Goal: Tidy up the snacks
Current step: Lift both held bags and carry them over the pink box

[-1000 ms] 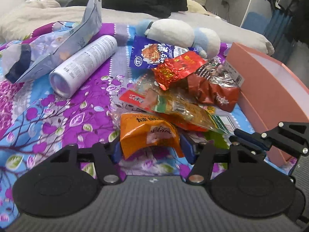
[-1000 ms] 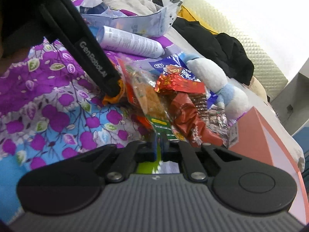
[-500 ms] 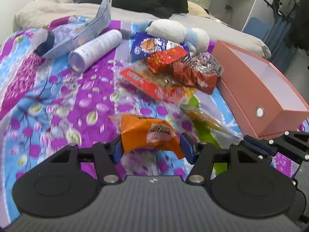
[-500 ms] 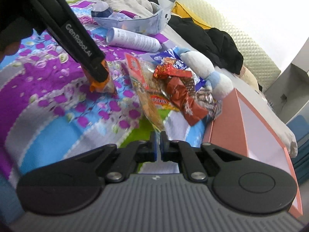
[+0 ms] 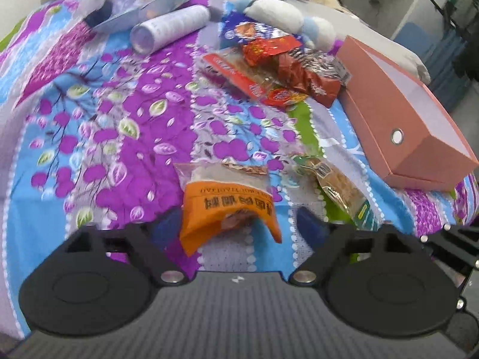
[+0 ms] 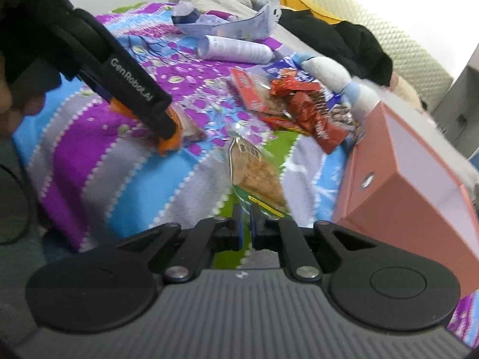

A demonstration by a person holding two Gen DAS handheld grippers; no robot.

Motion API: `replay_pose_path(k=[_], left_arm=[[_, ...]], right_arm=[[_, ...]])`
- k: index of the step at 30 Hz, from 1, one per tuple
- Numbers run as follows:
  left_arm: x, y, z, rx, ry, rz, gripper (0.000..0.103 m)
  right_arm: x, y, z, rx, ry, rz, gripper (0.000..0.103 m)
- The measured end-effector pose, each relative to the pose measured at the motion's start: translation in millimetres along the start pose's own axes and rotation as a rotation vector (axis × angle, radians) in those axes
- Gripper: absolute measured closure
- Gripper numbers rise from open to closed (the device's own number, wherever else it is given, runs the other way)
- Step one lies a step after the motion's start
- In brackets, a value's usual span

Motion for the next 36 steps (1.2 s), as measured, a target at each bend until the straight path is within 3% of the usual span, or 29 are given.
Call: replay_pose_path(k=[2, 4, 6, 12, 17, 27, 32, 34, 36], left_arm=[[-2, 0, -1, -0.023, 0.013, 0.013, 0.009], [-3, 1, 0, -0.011, 0.035, 0.006, 0.009], [-2, 3, 1, -0.005, 0.036, -0.002, 0.009], [3, 14, 2, 0.009, -0.008, 0.012, 0.009], [8, 19, -10, -0.007, 0.043, -0.026, 0.009], [7, 20, -34, -0.047, 0.081, -0.035, 0.009], [5, 19, -40, -0.051, 0.092, -0.024, 0.011], [5, 18, -42, -0.051, 0.088, -0.019, 0.012], [5, 16, -46, -0.057, 0.089, -0.013, 0.021]], right_arm=[[4, 1, -1, 0.004, 0.042, -0.053, 0.079], [8, 4, 0, 0.026, 0.090, -0.116, 0.039], [14, 7, -1, 0.049, 0.134, -0.181, 0.021], [30, 10, -22, 0.039, 0.161, -0.254, 0.021], [41, 6, -52, -0.021, 0.167, -0.293, 0.020], [52, 3, -85, -0.050, 0.167, -0.345, 0.020], [49, -2, -93, -0.048, 0.197, -0.352, 0.009], [47, -3, -94, -0.046, 0.199, -0.349, 0.009], [45, -3, -93, -0.043, 0.194, -0.334, 0.010]])
Point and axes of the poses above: each gripper's, at about its wrist camera, not at the fingertips, and z roughly against the way its jaws point, x to its right, y to its top, the point moved 6 cm from there along -z, roughly the way its jaws point, and after that the axes turned 2 degrees about y, right-handed, at the moved point
